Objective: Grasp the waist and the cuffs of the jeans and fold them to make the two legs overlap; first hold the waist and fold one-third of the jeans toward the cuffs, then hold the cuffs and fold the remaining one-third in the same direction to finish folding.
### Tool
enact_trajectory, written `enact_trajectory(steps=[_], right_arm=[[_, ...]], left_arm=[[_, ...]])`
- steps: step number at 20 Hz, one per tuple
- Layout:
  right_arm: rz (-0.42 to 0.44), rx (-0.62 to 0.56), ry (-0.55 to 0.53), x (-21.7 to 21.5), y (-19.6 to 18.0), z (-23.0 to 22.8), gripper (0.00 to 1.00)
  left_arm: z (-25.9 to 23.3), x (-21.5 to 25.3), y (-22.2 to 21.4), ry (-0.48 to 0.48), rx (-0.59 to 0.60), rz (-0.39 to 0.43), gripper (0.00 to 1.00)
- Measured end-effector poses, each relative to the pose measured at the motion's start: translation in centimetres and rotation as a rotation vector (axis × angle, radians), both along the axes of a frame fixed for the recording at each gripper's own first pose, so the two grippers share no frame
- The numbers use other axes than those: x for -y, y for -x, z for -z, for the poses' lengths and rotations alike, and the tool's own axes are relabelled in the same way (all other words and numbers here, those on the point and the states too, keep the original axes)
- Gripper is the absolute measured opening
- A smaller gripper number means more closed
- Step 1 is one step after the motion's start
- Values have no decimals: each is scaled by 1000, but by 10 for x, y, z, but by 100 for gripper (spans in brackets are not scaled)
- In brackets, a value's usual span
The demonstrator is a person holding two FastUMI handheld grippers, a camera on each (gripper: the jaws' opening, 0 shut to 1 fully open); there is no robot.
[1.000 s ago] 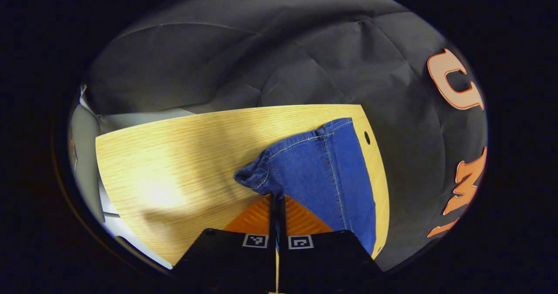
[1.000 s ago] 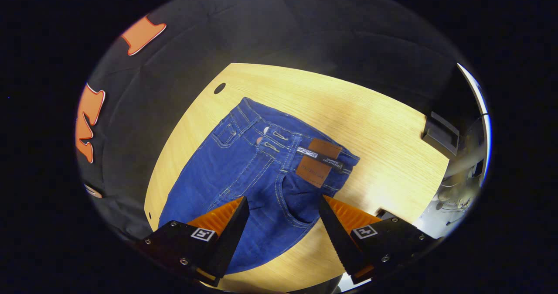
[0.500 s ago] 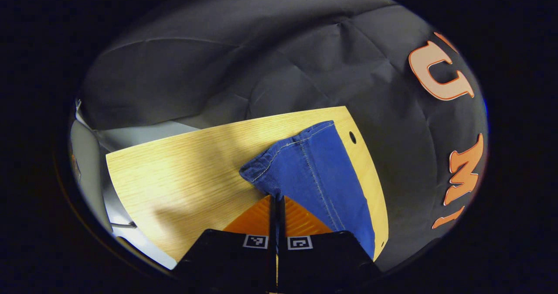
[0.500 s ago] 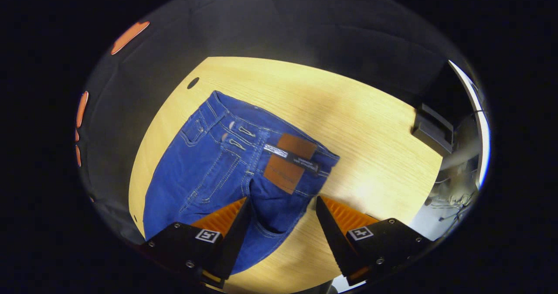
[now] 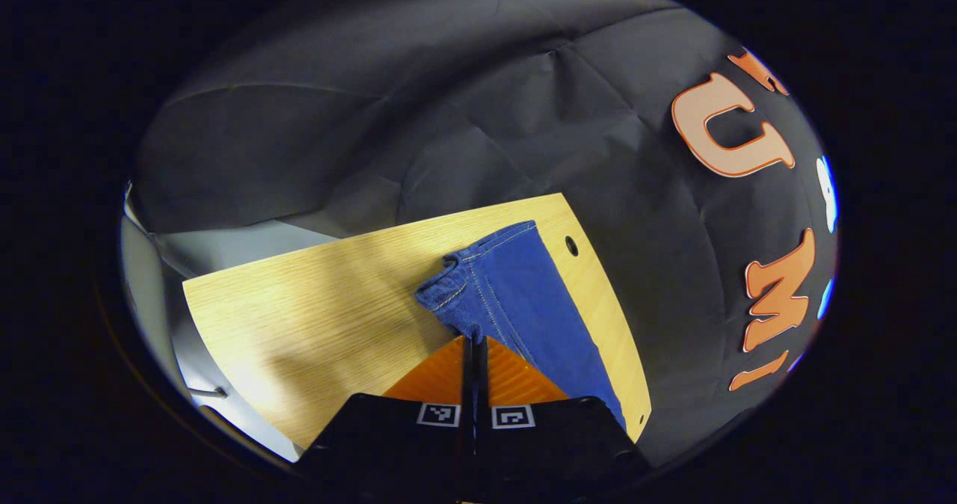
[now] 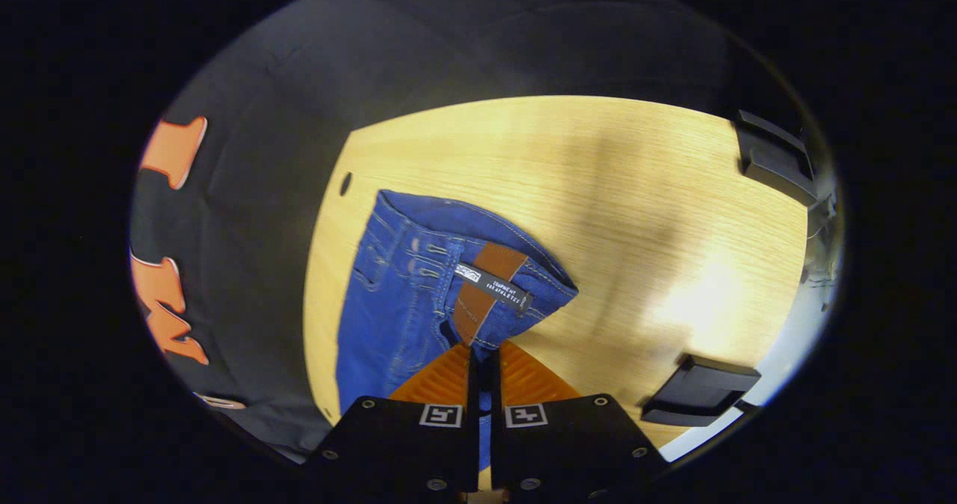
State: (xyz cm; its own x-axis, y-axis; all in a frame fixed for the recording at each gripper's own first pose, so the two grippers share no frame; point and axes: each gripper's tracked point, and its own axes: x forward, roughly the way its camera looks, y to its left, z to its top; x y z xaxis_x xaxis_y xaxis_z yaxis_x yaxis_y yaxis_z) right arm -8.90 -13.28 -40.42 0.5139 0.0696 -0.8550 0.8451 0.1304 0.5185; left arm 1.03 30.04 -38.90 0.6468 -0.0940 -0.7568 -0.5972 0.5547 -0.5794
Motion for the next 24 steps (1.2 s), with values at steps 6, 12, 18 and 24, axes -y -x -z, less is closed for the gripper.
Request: enact_trajectory(steps=[6, 12, 18, 24], right_arm=[[-18, 165, -17, 9, -64, -48, 6], [-114, 181, -41, 0, -103, -52, 6], [-108, 156, -27, -3, -105, -51, 6], [-94, 129, -12, -3, -103, -47, 6]], left_arm=[[-43, -1, -28, -45, 80, 1, 1], [-65, -2, -65, -120, 94, 18, 1], [17, -7, 12, -35, -224, 20, 10], [56, -36, 49, -73, -356, -66, 59]])
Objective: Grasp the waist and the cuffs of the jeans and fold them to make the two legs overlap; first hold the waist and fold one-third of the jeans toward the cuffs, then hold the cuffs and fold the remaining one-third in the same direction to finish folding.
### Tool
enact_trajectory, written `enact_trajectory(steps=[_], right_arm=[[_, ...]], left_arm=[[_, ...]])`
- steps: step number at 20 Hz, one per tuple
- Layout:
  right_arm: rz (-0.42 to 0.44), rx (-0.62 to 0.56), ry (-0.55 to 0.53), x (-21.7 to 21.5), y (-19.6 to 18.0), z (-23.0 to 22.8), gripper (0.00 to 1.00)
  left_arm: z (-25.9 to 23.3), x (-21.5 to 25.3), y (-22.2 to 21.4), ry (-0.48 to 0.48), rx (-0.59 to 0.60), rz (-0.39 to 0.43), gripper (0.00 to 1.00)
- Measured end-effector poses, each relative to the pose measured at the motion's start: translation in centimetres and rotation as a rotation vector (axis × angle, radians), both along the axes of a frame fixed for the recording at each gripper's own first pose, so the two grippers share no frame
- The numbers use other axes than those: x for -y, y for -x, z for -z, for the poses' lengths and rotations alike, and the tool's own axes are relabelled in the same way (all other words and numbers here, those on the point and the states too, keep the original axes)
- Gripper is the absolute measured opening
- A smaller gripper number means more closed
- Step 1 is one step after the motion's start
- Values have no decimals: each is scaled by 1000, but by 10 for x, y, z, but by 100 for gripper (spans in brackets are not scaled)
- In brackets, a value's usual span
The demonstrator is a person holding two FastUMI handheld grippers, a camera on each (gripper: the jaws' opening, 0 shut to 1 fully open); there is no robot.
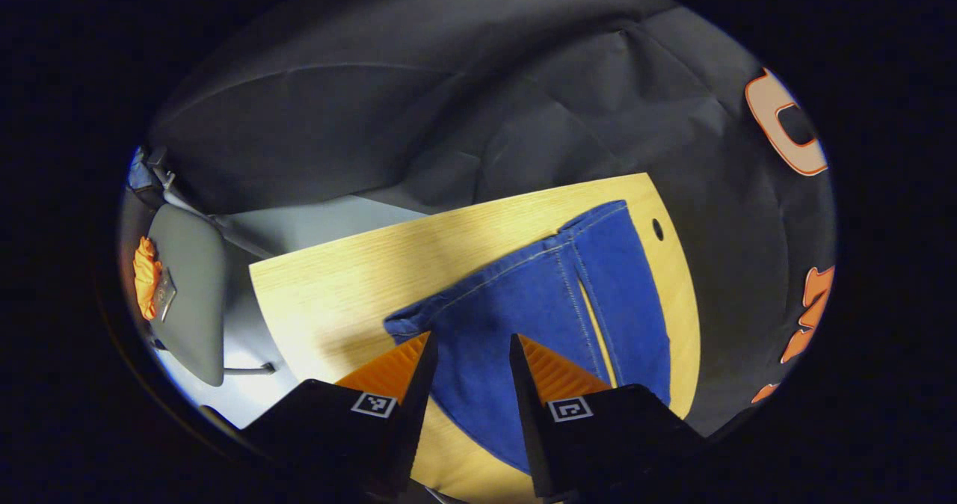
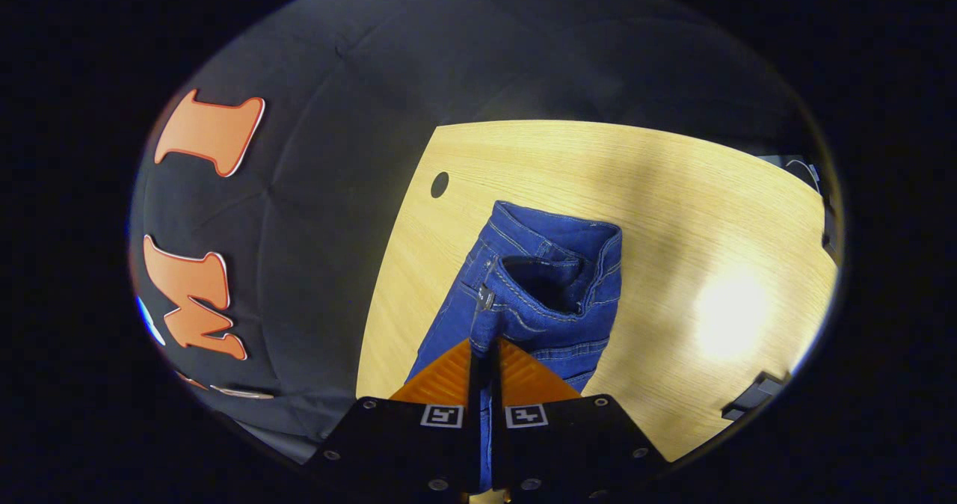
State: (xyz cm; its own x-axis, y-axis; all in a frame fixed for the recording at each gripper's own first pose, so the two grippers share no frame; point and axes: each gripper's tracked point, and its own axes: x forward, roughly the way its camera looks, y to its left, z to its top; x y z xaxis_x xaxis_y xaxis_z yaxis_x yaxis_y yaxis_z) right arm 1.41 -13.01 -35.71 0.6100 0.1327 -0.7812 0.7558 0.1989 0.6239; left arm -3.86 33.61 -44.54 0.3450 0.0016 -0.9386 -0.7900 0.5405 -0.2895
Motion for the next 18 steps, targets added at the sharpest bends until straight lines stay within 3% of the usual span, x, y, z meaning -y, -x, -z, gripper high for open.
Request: enact_trajectory(steps=[2, 4, 5, 7, 9, 11, 12, 14, 18], right_arm=[[1, -3, 1, 0, 1, 1, 6], [8, -4, -2, 1, 2, -1, 6], [4, -2, 2, 1, 3, 0, 6], [2, -8, 5, 0, 4, 1, 6], [6, -5, 8, 0, 3, 0, 6], [8, -4, 12, 0, 5, -2, 6], [9, -4, 14, -1, 7, -3, 6], [16, 3, 10, 0, 8, -4, 6], [34, 13, 8, 5, 11, -7, 6]], left_arm=[[11, -7, 16, 6, -71, -18, 80], [17, -14, 15, -25, -121, -22, 78], [20, -19, 11, -51, -158, -7, 83], [27, -16, 0, -109, -219, 60, 81], [31, -21, 8, -189, -342, 177, 84], [30, -9, -10, -202, -303, 253, 46], [31, -3, -21, -194, -277, 276, 10], [32, 24, -44, -83, -134, 259, 4], [1, 17, -55, -49, 36, 185, 1]])
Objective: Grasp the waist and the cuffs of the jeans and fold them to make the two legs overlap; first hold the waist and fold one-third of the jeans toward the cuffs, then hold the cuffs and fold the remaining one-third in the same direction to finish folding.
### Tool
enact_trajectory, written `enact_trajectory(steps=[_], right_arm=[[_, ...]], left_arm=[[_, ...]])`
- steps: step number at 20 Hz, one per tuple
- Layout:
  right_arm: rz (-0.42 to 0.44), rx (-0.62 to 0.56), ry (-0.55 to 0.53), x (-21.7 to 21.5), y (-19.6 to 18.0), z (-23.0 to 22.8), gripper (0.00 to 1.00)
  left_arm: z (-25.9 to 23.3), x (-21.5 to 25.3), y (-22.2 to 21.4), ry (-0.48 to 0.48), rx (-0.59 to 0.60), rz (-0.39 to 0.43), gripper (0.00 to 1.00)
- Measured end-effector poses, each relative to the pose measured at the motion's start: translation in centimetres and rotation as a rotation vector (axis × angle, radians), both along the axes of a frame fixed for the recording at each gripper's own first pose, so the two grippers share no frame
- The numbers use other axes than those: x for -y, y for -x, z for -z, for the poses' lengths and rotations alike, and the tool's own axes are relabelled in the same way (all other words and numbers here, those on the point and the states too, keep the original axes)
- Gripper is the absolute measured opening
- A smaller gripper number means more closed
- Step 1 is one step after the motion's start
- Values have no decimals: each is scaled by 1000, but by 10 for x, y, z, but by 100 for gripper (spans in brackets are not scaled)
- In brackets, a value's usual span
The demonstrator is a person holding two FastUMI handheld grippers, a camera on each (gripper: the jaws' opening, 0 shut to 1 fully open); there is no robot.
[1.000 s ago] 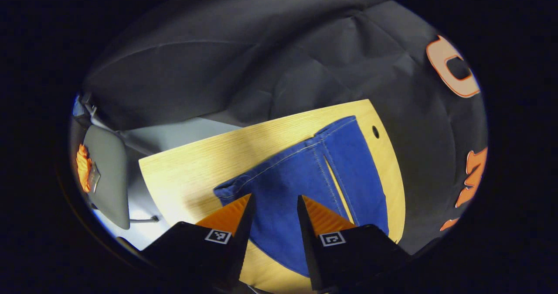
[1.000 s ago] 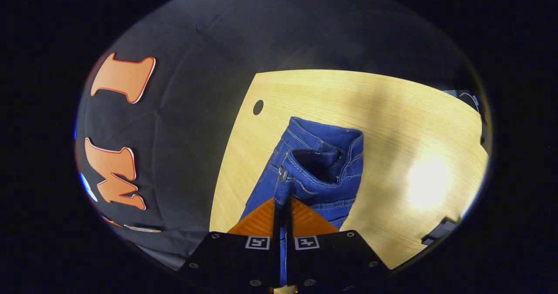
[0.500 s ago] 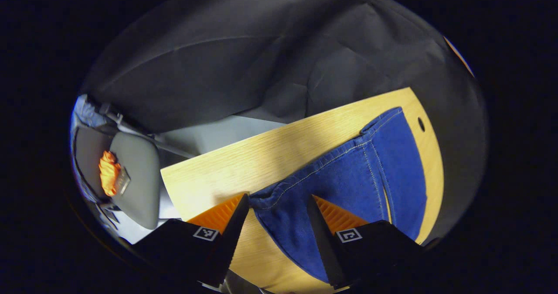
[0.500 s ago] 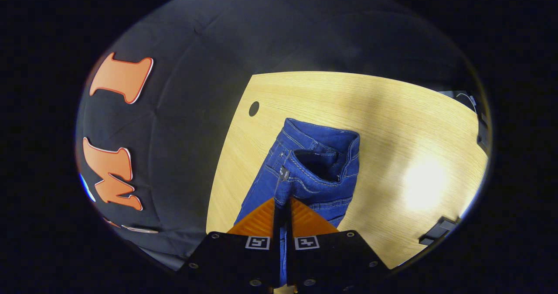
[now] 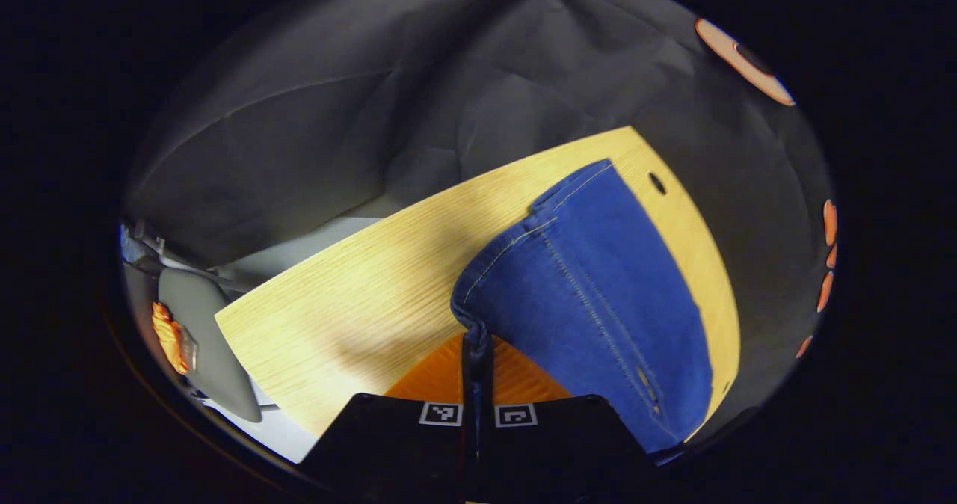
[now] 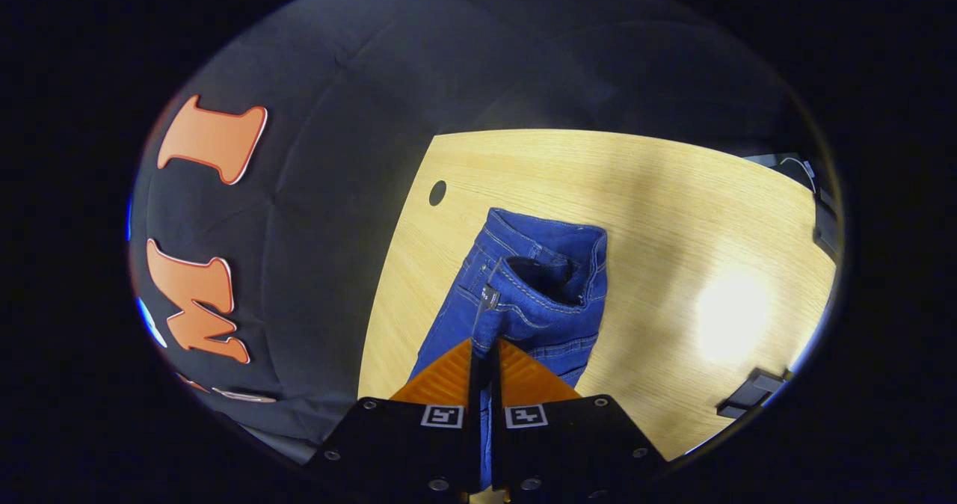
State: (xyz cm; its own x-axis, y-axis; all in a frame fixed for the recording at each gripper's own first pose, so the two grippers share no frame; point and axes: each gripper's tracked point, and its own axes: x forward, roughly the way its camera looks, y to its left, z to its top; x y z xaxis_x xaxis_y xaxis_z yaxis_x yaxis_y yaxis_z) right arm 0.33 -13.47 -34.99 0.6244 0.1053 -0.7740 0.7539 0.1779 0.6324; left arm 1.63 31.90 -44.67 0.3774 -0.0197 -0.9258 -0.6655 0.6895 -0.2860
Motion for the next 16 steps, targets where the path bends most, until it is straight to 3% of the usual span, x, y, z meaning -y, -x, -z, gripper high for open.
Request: enact_trajectory(steps=[3, 8, 16], right_arm=[[14, 16, -11, 2, -6, -3, 6], [37, 47, -36, 6, -20, -11, 6], [33, 88, -31, 22, -71, -17, 6]], left_arm=[[-36, -14, -23, 54, 132, -67, 1], [-68, -5, -61, 87, 238, -39, 1], [-75, 8, -137, 83, 252, 39, 1]])
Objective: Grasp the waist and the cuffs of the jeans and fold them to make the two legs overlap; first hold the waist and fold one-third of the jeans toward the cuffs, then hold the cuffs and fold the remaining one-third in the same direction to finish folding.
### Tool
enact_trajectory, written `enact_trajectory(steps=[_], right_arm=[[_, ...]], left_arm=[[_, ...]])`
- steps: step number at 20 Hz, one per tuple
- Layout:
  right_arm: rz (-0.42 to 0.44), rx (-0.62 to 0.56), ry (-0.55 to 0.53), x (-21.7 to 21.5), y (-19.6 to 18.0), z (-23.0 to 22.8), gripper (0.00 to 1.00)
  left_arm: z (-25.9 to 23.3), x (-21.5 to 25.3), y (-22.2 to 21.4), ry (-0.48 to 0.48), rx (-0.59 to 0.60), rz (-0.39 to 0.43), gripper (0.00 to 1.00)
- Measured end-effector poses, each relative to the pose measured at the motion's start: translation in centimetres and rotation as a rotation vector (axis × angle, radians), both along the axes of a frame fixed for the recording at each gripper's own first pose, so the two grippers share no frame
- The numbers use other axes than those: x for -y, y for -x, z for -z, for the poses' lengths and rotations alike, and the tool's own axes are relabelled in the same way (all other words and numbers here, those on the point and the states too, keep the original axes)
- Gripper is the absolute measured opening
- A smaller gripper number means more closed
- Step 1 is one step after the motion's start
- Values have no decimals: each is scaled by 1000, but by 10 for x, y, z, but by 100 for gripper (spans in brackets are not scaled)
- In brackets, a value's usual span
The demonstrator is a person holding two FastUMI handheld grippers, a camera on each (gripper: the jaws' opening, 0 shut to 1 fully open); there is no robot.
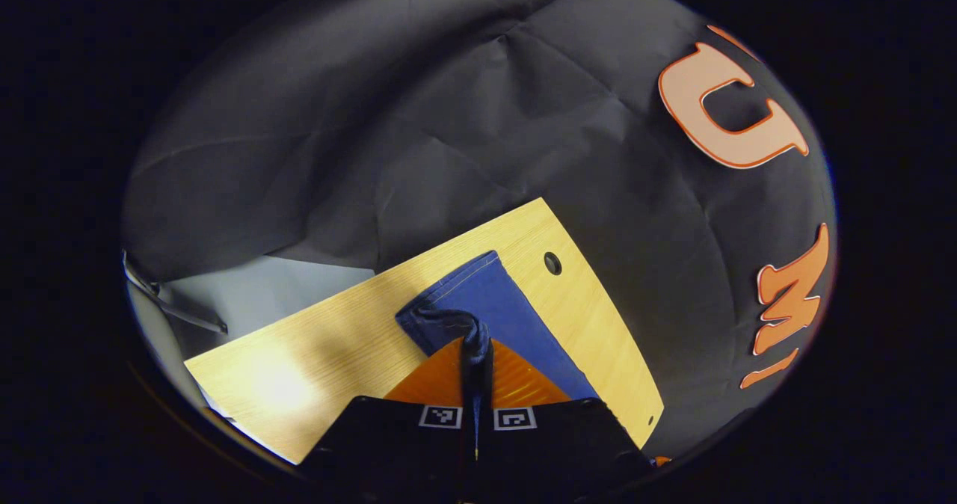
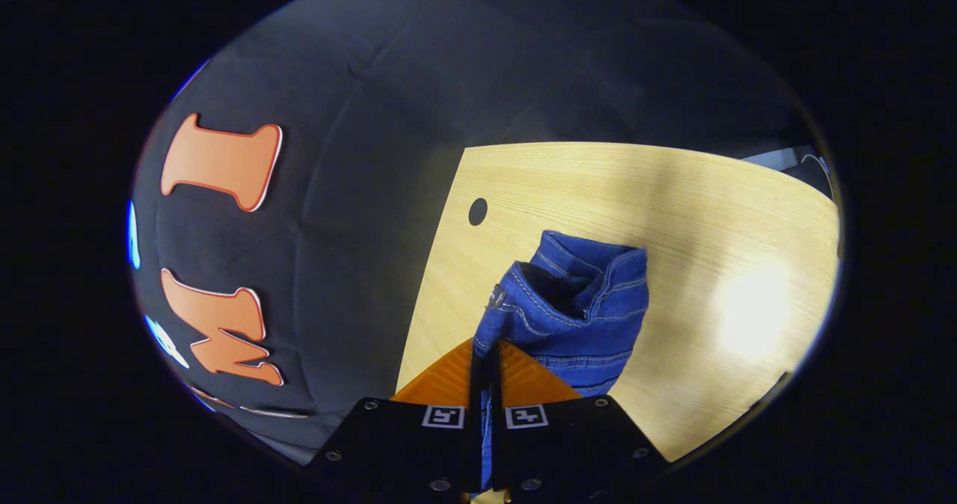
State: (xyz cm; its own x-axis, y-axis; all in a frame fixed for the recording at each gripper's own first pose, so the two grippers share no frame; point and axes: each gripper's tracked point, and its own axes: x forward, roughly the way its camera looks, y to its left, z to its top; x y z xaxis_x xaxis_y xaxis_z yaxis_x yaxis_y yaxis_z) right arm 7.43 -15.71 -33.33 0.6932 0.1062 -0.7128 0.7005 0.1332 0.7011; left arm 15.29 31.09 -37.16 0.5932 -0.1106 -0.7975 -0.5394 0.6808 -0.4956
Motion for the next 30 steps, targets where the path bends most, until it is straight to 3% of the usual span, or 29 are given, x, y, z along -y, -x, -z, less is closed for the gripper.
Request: enact_trajectory(steps=[9, 15, 19, 22, 23, 26, 27, 28, 29, 30], right_arm=[[-3, -61, -20, 9, -49, 34, 6], [-29, -126, -23, 8, -85, 65, 6], [-26, -185, -46, 0, -100, 83, 6], [-22, -148, -51, 3, -102, 70, 20], [-21, -125, -38, 6, -101, 63, 25], [-20, -106, 32, 21, -91, 47, 47], [-37, -115, 52, 23, -83, 44, 41], [-63, -138, 85, 25, -71, 46, 64], [-92, -169, 117, 27, -58, 50, 81], [-116, -205, 150, 30, -45, 55, 81]], left_arm=[[39, 21, -82, -96, -74, 176, 1], [71, 23, -124, -177, -99, 219, 1], [79, 36, -127, -203, -120, 257, 10], [64, 38, -136, -169, -53, 247, 49], [59, 39, -139, -167, -30, 246, 49], [41, 47, -132, -188, 7, 296, 84], [38, 47, -130, -222, 22, 327, 96], [38, 47, -129, -261, 28, 359, 96], [35, 52, -129, -284, 47, 390, 97], [32, 56, -126, -300, 54, 417, 97]])
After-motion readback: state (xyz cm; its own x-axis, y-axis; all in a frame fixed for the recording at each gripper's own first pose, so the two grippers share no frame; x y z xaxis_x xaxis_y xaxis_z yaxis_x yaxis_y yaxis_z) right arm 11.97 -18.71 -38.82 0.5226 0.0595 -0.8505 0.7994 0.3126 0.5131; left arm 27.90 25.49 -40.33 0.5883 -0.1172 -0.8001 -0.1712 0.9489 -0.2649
